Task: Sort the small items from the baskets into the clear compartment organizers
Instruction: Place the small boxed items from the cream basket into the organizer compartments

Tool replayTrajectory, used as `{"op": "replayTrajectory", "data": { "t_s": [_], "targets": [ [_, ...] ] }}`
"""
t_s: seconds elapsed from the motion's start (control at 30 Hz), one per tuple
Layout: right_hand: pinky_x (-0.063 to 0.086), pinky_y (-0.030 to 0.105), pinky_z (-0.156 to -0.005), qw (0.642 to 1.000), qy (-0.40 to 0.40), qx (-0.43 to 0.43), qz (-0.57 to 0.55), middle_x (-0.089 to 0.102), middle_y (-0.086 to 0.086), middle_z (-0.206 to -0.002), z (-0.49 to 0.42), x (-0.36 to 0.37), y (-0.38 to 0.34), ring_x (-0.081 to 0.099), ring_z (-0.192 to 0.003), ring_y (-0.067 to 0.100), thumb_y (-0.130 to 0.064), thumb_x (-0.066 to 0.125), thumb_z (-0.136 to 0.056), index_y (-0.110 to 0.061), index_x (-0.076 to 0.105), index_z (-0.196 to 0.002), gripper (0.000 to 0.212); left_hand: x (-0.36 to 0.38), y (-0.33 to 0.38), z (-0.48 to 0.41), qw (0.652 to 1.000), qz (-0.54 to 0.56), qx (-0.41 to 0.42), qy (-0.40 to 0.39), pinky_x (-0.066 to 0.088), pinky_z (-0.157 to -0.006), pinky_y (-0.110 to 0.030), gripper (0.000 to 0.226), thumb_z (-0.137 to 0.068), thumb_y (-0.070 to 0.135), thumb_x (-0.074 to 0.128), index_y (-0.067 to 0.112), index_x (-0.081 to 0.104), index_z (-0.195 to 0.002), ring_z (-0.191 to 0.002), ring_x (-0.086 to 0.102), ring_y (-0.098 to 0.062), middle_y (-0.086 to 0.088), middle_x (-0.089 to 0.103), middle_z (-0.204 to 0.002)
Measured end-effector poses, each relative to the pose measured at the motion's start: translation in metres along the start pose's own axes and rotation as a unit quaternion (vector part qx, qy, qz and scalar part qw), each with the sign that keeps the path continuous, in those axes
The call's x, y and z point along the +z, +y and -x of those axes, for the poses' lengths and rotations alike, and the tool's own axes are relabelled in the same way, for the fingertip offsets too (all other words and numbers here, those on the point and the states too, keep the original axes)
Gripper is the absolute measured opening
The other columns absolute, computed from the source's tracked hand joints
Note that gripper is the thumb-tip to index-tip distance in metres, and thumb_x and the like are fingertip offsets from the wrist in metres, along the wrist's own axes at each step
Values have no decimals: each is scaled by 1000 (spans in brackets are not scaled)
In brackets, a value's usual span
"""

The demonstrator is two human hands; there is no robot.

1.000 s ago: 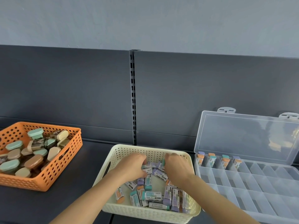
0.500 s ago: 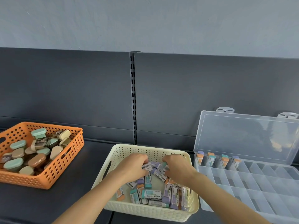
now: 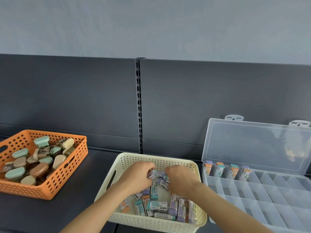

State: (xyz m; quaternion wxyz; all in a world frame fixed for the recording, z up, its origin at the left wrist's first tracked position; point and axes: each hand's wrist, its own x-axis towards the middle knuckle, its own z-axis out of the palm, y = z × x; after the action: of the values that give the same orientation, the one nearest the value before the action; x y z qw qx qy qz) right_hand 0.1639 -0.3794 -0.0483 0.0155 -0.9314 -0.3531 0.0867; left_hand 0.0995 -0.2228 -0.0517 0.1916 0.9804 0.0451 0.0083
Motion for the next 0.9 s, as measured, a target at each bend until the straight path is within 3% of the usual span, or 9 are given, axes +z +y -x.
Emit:
{"op": "replayTrajectory", "data": {
  "t_s": [0.17,0.3,0.37,0.5,0.67,0.77,0.9],
  "targets": [
    [56,34,-76,1000,1,-8,-25,61,8,-113,1,0,2,61,-94,27,-12,56,-87,-12,56,-109,22,-4,5,2,1000,-10,6,20,38,-68,-20,23,-82,10,60,23,54,-99,-87,49,-8,10,54,-98],
    [50,22,-61,990,57,4,-131,65,4,-118,7,-13,16,57,-82,18,-19,57,-85,-18,52,-95,11,-9,17,-2,998,5,27,56,36,-60,-19,22,-82,12,60,26,48,-94,-75,48,-4,14,50,-86],
    [54,22,-64,976,88,19,-199,65,2,-111,14,-24,27,59,-84,15,-20,62,-85,-18,51,-100,18,-10,28,-6,997,21,35,73,40,-61,-23,20,-82,13,61,23,50,-94,-72,48,-5,12,51,-83],
    [47,14,-56,953,135,31,-271,63,-2,-111,34,-39,57,58,-91,14,-22,63,-88,-17,55,-113,27,-10,54,-16,991,70,58,101,46,-67,-27,15,-82,12,62,23,54,-88,-77,54,-6,13,57,-84],
    [47,11,-65,940,187,65,-277,60,-7,-94,60,-46,102,59,-83,11,-19,67,-85,-18,60,-114,29,-4,91,-30,981,134,91,111,51,-72,-25,16,-81,19,68,27,57,-89,-82,57,-3,15,61,-88],
    [51,15,-69,933,200,96,-283,62,-5,-92,74,-46,134,60,-79,13,-19,69,-84,-18,60,-112,29,2,117,-41,977,146,115,102,53,-73,-29,16,-81,17,67,25,56,-87,-81,59,-8,13,60,-89],
    [54,21,-72,923,215,131,-291,62,-4,-95,94,-47,176,61,-80,13,-13,68,-84,-15,60,-110,27,15,154,-56,977,134,143,90,52,-71,-22,17,-84,17,67,26,54,-89,-83,58,-12,10,59,-93]
  ]
}}
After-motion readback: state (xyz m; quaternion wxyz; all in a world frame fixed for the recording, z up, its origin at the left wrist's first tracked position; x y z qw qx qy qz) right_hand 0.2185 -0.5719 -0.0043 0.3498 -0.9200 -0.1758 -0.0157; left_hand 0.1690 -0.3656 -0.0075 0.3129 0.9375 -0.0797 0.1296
